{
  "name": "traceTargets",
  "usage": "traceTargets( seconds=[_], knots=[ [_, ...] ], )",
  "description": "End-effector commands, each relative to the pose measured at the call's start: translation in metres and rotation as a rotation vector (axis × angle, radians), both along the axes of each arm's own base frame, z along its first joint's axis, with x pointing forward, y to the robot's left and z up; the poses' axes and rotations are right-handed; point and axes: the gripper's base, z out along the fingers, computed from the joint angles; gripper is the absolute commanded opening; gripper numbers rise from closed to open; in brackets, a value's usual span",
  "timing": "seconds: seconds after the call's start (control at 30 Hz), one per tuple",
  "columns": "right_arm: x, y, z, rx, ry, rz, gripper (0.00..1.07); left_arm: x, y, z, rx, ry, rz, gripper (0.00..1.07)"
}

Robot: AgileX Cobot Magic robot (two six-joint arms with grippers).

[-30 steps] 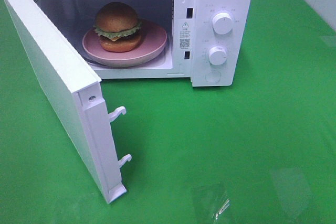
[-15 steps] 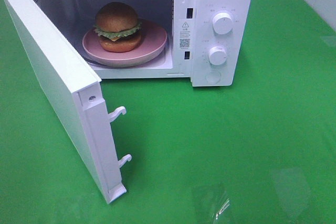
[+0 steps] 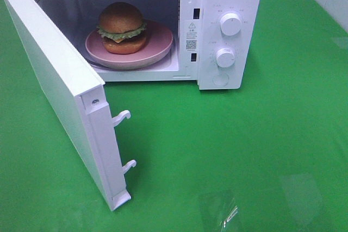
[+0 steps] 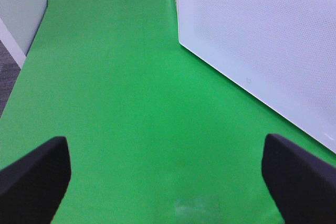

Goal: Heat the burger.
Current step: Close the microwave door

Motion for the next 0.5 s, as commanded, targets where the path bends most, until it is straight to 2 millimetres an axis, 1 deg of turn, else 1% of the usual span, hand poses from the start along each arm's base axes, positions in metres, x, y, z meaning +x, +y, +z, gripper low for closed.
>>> traceTargets(
  seconds=[0.03, 0.37, 0.43, 0.47, 0.5],
  knots=[
    [-0.004, 0.0, 0.0, -0.008, -0.035, 0.002, 0.76, -0.001, 0.001, 0.0, -0.001, -0.024, 0.004, 0.91],
    [-0.004, 0.0, 0.0, -0.008, -0.035, 0.002, 0.76, 0.002, 0.0, 0.003, -0.01, -0.011, -0.003, 0.91],
    [-0.004, 0.0, 0.0, -0.008, -0.035, 0.002, 0.76, 0.004, -0.002, 0.015, -0.032, -0.052, -0.016, 0.87],
    [-0.004, 0.0, 0.0, -0.008, -0.035, 0.002, 0.76, 0.004, -0.002, 0.015, -0.032, -0.052, -0.016, 0.87],
    [-0.004, 0.0, 0.0, -0.008, -0.035, 0.002, 0.76, 0.008, -0.003, 0.02, -0.036, -0.082, -0.015, 0.84]
  ],
)
